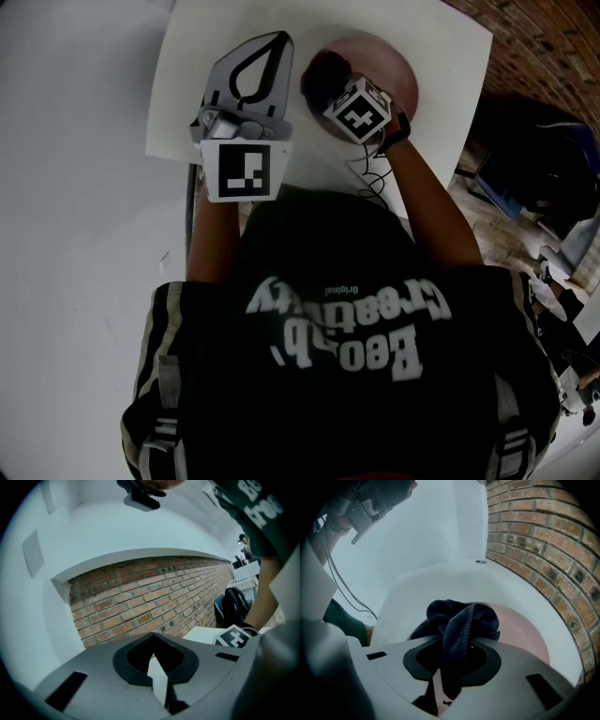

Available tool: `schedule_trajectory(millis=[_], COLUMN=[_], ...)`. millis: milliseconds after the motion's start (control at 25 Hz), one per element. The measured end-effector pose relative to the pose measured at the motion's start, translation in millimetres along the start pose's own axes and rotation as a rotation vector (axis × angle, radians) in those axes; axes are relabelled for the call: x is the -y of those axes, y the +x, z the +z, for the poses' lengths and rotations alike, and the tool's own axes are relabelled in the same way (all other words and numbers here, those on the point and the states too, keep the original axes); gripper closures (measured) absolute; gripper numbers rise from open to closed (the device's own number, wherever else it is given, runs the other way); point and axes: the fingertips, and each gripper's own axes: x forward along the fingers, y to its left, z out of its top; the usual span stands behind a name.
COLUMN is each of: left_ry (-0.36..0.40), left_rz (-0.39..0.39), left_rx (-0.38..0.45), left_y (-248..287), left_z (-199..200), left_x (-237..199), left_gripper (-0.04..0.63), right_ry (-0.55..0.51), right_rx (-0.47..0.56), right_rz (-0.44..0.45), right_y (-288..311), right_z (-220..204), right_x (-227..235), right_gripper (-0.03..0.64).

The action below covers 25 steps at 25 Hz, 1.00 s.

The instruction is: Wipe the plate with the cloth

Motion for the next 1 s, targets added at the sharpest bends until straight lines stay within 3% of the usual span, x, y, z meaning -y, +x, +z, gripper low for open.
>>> schedule_trajectory(millis=[320,800,1000], left_ry=[-0.014,0.002,0.006], left_rz=[-0.023,-0.047,-0.05], left_rx=[-0.009,0.011,0.023], left_y=[5,5,7], left_z=[-7,1,9], left_x=[-6,6,14], left_gripper=[0.597,0.597,0.597], right_ry=[0.026,0.102,0.132], right_rx=[-0.013,-0.063,-0.097], right_rz=[-0.086,-0.202,-0.172], right_y=[-1,-33,-46], right_z=[8,-38,-66], right_x=[39,88,84], right_gripper=[0.541,0.543,0.543])
